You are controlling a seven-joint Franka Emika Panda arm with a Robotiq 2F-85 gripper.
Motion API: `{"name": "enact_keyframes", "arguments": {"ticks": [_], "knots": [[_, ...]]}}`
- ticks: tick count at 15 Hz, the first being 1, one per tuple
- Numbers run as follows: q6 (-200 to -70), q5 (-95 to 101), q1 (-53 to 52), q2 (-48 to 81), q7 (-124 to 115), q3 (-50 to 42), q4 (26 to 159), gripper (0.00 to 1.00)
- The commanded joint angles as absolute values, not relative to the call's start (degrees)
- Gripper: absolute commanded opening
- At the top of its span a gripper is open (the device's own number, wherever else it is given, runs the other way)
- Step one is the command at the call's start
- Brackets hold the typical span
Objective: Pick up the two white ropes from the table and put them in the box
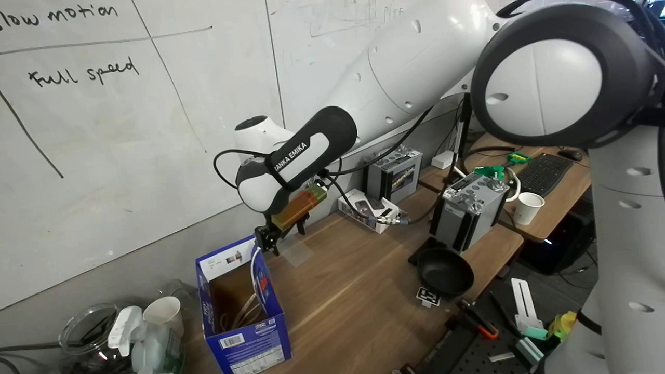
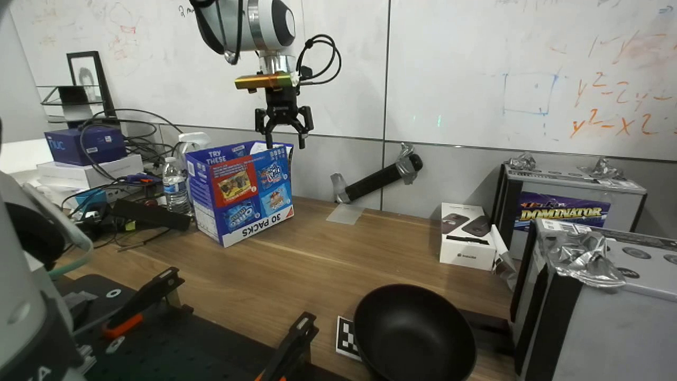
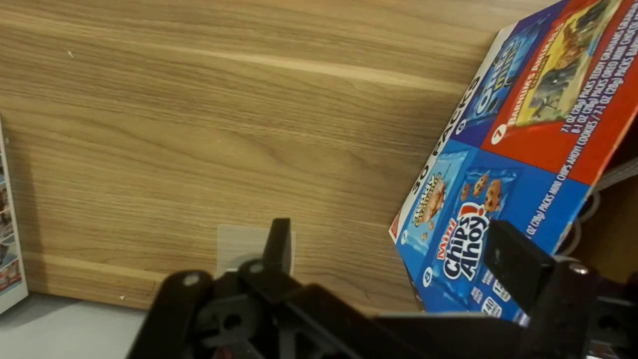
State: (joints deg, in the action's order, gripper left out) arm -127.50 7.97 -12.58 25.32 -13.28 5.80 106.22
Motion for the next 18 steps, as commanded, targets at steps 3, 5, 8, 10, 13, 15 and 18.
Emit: {"name": "enact_keyframes", "arguments": {"ticks": [3,5,8,10,13,15,18], "knots": [[-131.9,4.7,-11.0,26.3,-13.6,4.9,106.3,1.0],[-134.1,3.9,-10.7,27.8,-14.0,4.6,106.1,1.0],[-136.5,1.8,-9.9,29.1,-13.6,4.7,105.8,1.0],[-137.8,0.4,-9.3,29.5,-13.3,4.8,105.8,1.0],[-139.1,-0.9,-9.1,30.1,-13.2,4.8,105.6,1.0],[-140.0,-1.1,-9.3,30.5,-13.4,4.7,105.4,1.0],[-140.8,-1.4,-9.4,29.9,-13.5,4.7,105.6,1.0]]}}
